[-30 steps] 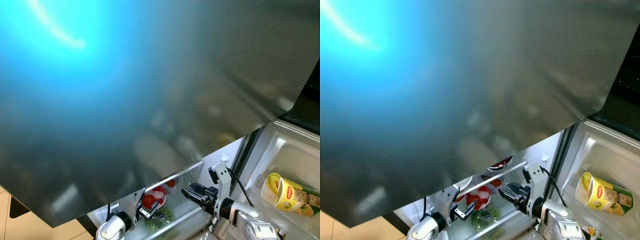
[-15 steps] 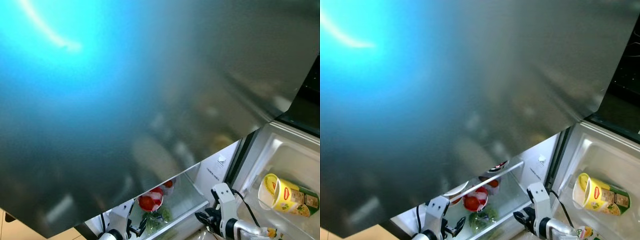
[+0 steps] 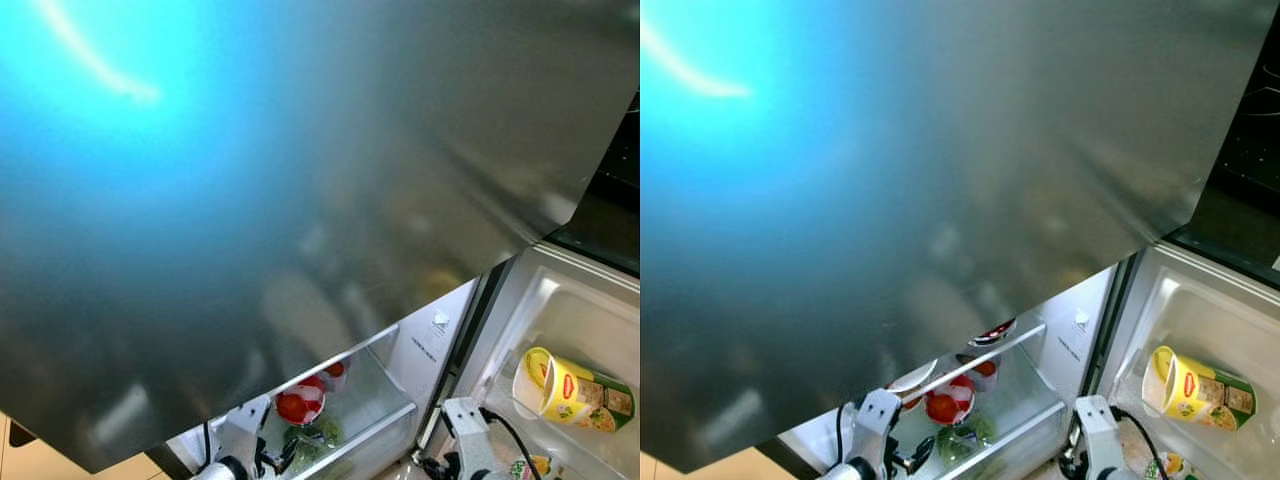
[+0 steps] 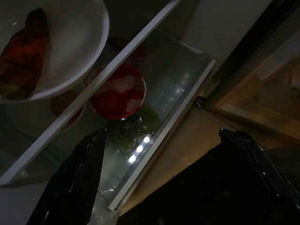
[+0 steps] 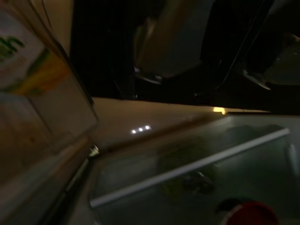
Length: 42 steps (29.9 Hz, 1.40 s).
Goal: Restocking fridge
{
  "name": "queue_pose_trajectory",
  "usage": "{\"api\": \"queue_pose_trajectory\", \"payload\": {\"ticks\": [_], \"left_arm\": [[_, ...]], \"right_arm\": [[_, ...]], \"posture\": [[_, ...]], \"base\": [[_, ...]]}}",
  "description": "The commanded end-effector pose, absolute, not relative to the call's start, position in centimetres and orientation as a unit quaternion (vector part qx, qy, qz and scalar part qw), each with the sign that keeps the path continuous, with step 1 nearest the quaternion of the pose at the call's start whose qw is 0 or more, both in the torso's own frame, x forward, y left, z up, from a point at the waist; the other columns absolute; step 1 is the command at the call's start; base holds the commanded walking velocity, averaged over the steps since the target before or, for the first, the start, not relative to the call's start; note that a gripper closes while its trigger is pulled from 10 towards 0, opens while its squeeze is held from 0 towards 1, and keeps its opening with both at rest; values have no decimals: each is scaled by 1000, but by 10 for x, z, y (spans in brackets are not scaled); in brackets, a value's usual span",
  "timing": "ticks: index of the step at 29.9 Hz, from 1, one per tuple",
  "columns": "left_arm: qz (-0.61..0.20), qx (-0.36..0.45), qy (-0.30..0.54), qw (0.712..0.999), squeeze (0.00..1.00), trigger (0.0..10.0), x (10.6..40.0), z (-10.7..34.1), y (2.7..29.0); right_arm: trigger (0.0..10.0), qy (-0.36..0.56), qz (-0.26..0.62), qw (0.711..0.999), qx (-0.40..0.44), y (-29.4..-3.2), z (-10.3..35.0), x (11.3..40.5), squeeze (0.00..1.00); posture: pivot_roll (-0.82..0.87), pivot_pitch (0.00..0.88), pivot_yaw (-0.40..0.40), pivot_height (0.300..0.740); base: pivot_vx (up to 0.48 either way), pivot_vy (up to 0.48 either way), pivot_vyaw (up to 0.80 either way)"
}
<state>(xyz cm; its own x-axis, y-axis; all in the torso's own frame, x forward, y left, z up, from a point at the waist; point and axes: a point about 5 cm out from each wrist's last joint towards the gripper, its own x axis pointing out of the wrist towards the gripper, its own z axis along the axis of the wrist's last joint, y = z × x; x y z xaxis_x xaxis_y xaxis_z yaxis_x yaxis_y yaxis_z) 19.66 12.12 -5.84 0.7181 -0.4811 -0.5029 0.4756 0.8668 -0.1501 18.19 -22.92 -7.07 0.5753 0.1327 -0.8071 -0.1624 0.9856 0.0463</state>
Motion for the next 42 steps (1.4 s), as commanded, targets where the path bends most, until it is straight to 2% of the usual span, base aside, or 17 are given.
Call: {"api": "queue_pose_trajectory", "payload": {"ticks": [1,15,26,34,42], "left_arm": [[-261,6,280,924,0,10000,197,-60,125],[-263,13,281,923,0,10000,200,-59,120],[-244,5,295,924,0,10000,197,-62,125],[-221,-2,318,922,0,10000,189,-68,133],[-165,-32,351,921,0,10000,178,-76,150]], "right_arm": [[10000,463,72,883,-18,-229,-75,175,0],[10000,500,49,864,-36,-233,-87,152,0],[10000,507,43,860,-49,-236,-87,150,0],[10000,514,48,855,-61,-237,-88,147,0],[10000,519,55,851,-65,-235,-90,143,0]], "posture": [[-77,0,59,740],[-81,0,61,740],[-82,0,54,740],[-80,0,45,740],[-80,0,39,740]], "base": [[-319,0,0],[-377,0,0],[-425,0,0],[-433,0,0],[-377,0,0]]}}
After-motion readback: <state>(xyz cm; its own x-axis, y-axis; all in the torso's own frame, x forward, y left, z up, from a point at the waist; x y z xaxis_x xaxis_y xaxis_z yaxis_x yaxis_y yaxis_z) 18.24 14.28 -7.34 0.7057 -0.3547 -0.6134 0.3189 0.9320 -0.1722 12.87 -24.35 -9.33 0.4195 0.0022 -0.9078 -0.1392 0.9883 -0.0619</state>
